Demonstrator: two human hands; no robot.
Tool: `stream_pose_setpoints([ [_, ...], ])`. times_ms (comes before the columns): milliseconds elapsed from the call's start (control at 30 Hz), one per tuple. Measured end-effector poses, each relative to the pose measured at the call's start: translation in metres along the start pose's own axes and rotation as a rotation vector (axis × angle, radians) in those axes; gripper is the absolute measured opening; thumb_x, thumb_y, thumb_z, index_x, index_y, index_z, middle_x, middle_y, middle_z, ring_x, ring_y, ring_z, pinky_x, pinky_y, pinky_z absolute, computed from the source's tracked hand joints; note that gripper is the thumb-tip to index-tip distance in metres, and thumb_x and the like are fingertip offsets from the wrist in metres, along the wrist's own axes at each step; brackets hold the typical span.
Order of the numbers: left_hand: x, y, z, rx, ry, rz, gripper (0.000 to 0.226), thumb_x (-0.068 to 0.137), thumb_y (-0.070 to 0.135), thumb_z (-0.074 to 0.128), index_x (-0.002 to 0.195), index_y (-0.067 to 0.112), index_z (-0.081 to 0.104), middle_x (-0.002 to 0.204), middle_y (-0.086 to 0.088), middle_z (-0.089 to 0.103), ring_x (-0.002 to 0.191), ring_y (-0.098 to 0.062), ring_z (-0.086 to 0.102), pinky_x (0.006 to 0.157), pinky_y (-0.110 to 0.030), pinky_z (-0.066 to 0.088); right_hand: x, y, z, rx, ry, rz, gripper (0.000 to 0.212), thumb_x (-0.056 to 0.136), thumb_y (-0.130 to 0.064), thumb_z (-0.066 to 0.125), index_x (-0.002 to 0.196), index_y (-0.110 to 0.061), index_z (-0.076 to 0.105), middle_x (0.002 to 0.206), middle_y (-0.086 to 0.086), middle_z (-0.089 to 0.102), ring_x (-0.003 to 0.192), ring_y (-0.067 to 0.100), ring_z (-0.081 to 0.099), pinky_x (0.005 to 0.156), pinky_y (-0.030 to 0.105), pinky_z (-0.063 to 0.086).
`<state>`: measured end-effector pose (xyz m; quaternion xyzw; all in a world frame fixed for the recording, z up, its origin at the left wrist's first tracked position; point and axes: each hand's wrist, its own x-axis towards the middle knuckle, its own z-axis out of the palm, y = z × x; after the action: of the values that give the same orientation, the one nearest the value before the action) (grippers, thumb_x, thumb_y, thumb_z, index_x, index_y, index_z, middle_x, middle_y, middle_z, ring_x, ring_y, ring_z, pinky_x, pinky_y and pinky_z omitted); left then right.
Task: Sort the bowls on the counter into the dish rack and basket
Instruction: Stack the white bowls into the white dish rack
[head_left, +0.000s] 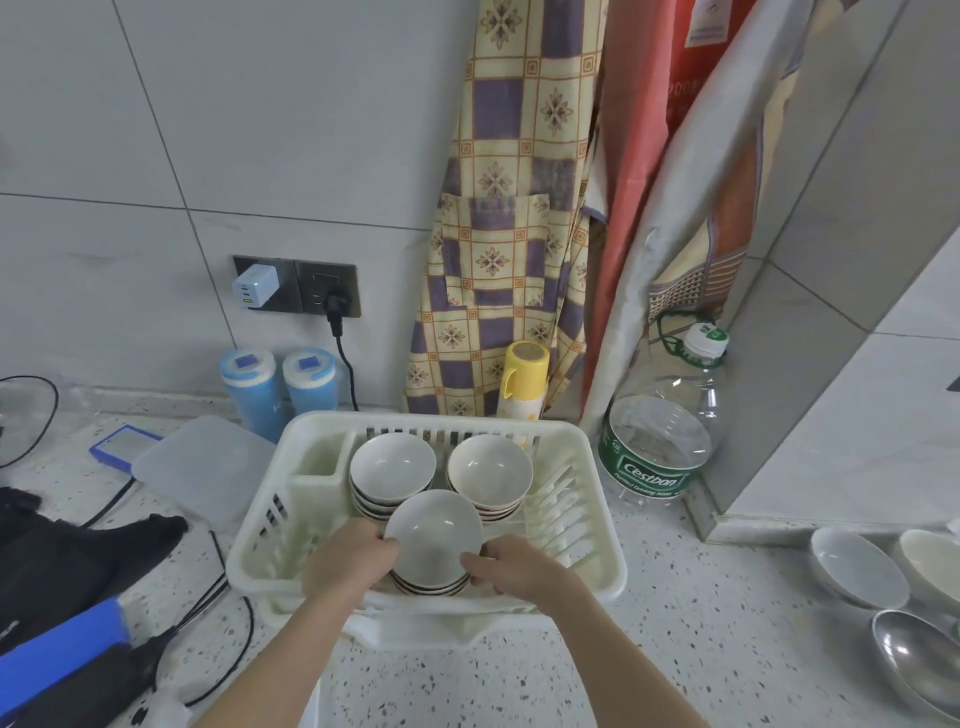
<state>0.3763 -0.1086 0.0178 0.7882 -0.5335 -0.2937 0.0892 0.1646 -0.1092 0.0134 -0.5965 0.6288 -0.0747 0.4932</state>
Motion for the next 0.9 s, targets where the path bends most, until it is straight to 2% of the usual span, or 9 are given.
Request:
stream_pose_setpoints([
  [100,-0.002,0.001,0.001,-0.013,0.02,-0.01,0.023,0.079,0.034,0.051,0.062,0.019,0.055,0.058,0.003,0.063,0.061,-0.02,0.064,0.058,-0.025,0.04,0.003,0.0,0.002,0.034,0.033,0.024,0.048,0.086,-0.045,0.056,0.096,-0.001,0.07,0.104,0.01,0.074,0.077,0.016,0.059,0.079,0.031,0.048],
  [167,-0.005,0.001,0.001,-0.036,0.034,-0.003,0.03,0.081,0.043,0.049,0.063,0.019,0.056,0.053,0.004,0.06,0.055,-0.018,0.06,0.055,-0.025,0.039,0.004,-0.002,0.004,0.041,0.131,0.051,0.053,0.083,-0.051,0.051,0.088,-0.002,0.071,0.092,0.009,0.075,0.071,0.016,0.058,0.072,0.032,0.048],
  [267,-0.005,0.0,0.002,-0.115,0.063,-0.001,0.039,0.079,0.05,0.046,0.067,0.017,0.06,0.058,0.0,0.066,0.061,-0.022,0.064,0.06,-0.029,0.045,-0.001,-0.003,0.008,0.026,0.383,0.046,0.049,0.084,-0.055,0.044,0.063,-0.012,0.055,0.064,0.001,0.06,0.058,0.016,0.05,0.056,0.028,0.037],
  [367,-0.003,-0.001,0.001,-0.234,0.111,-0.009,0.029,0.08,0.051,0.049,0.073,0.025,0.059,0.067,-0.001,0.068,0.069,-0.024,0.066,0.069,-0.035,0.051,-0.009,0.002,0.004,0.275,0.516,-0.048,0.038,0.091,-0.045,0.047,0.07,-0.017,0.061,0.066,-0.005,0.069,0.061,0.006,0.061,0.054,0.025,0.043],
  [467,-0.005,-0.001,-0.001,-0.399,0.182,-0.03,0.019,0.089,0.048,0.053,0.094,0.031,0.059,0.091,0.006,0.069,0.082,-0.021,0.067,0.075,-0.038,0.051,-0.022,0.007,-0.008,0.593,0.446,-0.141,0.023,0.094,-0.034,0.052,0.085,-0.02,0.069,0.071,-0.005,0.074,0.051,-0.001,0.053,0.054,0.018,0.039],
  [567,-0.016,0.008,-0.002,-0.661,0.336,-0.017,0.022,0.092,0.033,0.059,0.113,0.026,0.06,0.1,0.004,0.068,0.073,-0.017,0.065,0.06,-0.031,0.046,-0.039,0.015,-0.02,0.862,0.403,-0.25,0.019,0.095,-0.024,0.055,0.096,-0.016,0.072,0.072,0.004,0.074,0.047,0.006,0.042,0.047,0.016,0.036],
  [667,-0.038,0.033,0.01,-0.954,0.443,0.089,0.011,0.097,0.016,0.055,0.105,0.02,0.062,0.093,-0.005,0.071,0.057,-0.012,0.055,0.047,-0.018,0.047,-0.061,0.033,-0.033,1.016,0.344,-0.33,0.021,0.096,-0.018,0.053,0.1,-0.012,0.073,0.071,0.007,0.072,0.047,0.008,0.038,0.044,0.017,0.032],
  [733,-0.059,0.06,0.028,-1.046,0.437,0.157,0.012,0.099,0.016,0.054,0.096,0.02,0.064,0.083,-0.008,0.069,0.047,-0.005,0.051,0.041,-0.012,0.042,-0.077,0.054,-0.049,1.074,0.308,-0.371,0.025,0.098,-0.014,0.048,0.102,-0.011,0.072,0.074,0.008,0.072,0.046,0.009,0.037,0.044,0.018,0.03],
  [900,-0.121,0.148,0.105,-1.181,0.321,0.208,0.022,0.099,0.017,0.054,0.083,0.026,0.066,0.068,-0.003,0.062,0.044,-0.008,0.044,0.042,-0.017,0.037,-0.124,0.142,-0.121,1.018,0.378,-0.34,0.024,0.097,-0.016,0.049,0.098,-0.016,0.072,0.076,0.009,0.074,0.048,0.009,0.038,0.046,0.017,0.031],
])
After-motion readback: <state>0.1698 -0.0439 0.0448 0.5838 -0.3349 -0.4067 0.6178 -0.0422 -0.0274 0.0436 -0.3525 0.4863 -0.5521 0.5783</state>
